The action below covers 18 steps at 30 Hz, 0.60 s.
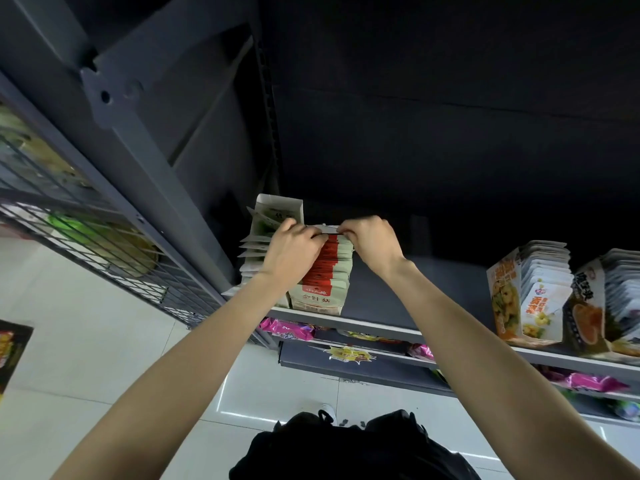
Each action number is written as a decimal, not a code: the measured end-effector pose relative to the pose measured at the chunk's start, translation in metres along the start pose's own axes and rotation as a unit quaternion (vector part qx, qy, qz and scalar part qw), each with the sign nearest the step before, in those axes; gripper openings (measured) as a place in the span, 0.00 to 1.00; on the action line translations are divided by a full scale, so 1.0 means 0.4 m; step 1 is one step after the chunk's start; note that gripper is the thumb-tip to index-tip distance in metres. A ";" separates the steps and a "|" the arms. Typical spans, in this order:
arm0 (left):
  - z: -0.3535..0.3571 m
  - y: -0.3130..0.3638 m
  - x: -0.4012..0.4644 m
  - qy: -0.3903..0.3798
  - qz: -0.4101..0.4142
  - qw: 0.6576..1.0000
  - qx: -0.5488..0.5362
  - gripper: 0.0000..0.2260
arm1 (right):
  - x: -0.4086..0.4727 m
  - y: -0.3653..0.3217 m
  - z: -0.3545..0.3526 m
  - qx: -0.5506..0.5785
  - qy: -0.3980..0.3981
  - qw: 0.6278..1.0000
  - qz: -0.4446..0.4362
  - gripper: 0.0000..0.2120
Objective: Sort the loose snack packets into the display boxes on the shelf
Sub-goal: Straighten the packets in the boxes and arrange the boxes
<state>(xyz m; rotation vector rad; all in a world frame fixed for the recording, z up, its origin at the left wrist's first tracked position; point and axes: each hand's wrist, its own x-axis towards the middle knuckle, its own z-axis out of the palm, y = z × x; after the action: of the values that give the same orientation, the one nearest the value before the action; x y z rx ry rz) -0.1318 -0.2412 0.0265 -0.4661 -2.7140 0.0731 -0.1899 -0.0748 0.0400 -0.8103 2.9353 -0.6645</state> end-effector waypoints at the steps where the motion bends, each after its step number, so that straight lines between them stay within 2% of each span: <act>1: -0.003 0.001 -0.001 0.004 -0.009 1.000 -0.013 0.07 | -0.006 0.002 0.003 0.023 0.020 0.999 0.012 0.09; 6: -0.001 0.007 -0.027 -0.030 -0.035 0.999 -0.004 0.19 | -0.021 -0.004 0.023 0.042 0.095 0.994 0.035 0.06; 9: -0.002 0.028 -0.037 -0.121 -0.062 0.990 0.036 0.25 | -0.015 -0.012 0.030 0.030 0.100 0.994 0.043 0.07; 12: -0.012 0.046 -0.021 -0.201 -0.082 0.976 0.026 0.26 | -0.021 -0.016 0.039 0.052 0.115 0.990 0.063 0.07; 15: -0.013 0.055 -0.010 -0.202 -0.091 0.975 0.023 0.26 | -0.057 -0.016 0.054 0.097 0.155 0.981 0.067 0.06; 18: -0.010 0.054 -0.020 -0.186 -0.092 0.978 -0.006 0.25 | -0.080 -0.015 0.065 0.100 0.152 0.982 0.056 0.06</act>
<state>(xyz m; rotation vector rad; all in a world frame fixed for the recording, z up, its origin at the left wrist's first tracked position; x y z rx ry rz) -0.1166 -0.2235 0.0247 -0.2164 -3.1140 0.1033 -0.1559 -0.0739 0.0162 -0.5660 3.0737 -1.1421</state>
